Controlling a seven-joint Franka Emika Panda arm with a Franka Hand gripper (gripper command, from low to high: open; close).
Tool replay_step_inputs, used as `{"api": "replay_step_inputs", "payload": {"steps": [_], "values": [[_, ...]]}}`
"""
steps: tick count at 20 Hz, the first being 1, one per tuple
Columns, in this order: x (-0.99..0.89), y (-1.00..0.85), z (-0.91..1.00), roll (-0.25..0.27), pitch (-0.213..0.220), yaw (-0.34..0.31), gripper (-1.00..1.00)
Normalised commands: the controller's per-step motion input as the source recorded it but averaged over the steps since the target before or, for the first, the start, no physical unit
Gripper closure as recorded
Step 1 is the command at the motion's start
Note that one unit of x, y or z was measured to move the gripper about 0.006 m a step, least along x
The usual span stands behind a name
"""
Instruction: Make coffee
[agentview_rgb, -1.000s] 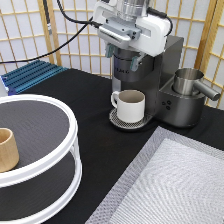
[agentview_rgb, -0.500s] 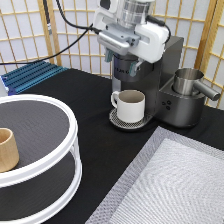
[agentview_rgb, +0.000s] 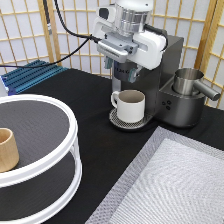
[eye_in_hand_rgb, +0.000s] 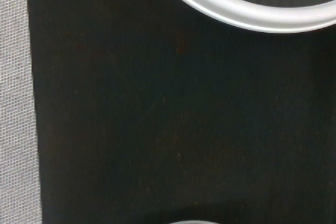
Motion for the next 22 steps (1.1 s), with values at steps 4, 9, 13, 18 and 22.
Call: {"api": "replay_step_inputs", "payload": {"steps": [4,9,13,18,22], "values": [[0.0,-0.41,0.41,0.034,-0.073,0.013,-1.0],[0.04,-0.76,0.11,0.13,-0.007,-0.002,-1.0],[-0.05,-0.47,0.41,0.072,-0.004,-0.012,-1.0],[-0.31,0.32,1.0,-0.016,-0.042,0.007,-1.0],[-0.26,0.55,0.94,-0.025,-0.047,0.15,-1.0]]}}
